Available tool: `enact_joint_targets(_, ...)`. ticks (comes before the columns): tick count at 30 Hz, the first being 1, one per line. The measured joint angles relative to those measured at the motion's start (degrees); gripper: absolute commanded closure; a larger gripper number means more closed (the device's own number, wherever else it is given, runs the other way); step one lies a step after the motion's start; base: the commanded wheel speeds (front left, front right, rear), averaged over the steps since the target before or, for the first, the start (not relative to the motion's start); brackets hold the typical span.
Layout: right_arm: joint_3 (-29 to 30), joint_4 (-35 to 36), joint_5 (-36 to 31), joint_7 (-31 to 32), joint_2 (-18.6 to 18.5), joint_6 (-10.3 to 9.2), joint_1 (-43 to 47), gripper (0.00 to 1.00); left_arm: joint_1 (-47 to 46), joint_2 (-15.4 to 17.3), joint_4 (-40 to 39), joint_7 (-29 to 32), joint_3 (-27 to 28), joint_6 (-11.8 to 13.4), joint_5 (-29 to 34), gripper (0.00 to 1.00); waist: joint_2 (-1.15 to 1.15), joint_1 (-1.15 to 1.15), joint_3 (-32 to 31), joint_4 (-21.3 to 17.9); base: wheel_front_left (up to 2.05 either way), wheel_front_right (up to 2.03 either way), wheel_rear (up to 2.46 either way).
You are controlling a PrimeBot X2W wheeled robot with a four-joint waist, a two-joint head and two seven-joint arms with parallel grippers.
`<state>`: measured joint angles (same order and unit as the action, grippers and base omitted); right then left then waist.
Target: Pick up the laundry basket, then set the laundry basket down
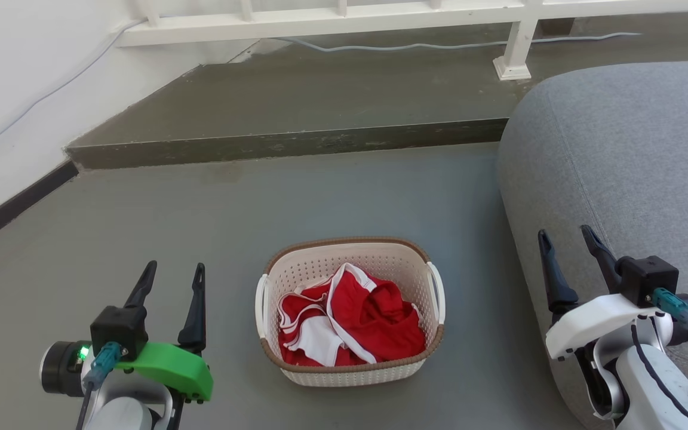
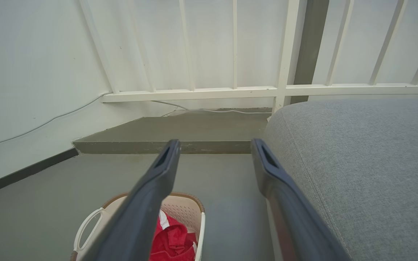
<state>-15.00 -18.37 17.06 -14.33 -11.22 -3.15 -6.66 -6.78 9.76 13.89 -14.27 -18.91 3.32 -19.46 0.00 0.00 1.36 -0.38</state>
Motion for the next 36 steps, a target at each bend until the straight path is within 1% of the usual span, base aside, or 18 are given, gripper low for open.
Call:
enact_joint_targets(22, 1.8, -0.8, -0.2, 0.0, 0.7, 0.05, 0.1, 0.00, -0.2, -0.3, 2.5, 0.0, 0.3, 0.5, -0.3, 0.00, 0.00, 0.00, 0.3, -0.4, 0.00, 0.00, 0.00)
enact_joint_targets(29, 1.9, -1.4, -0.5, 0.0, 1.5, 0.12, 0.1, 0.00, -0.3, -0.7, 3.5, 0.0, 0.4, 0.5, -0.4, 0.00, 0.00, 0.00, 0.4, -0.6, 0.00, 0.00, 0.00)
enact_joint_targets(36, 1.9, -1.8, -0.6, 0.0, 1.9, 0.64, 0.1, 0.00, -0.3, -0.9, 3.8, 0.0, 0.4, 0.5, -0.3, 0.00, 0.00, 0.00, 0.9, -0.6, 0.00, 0.00, 0.00)
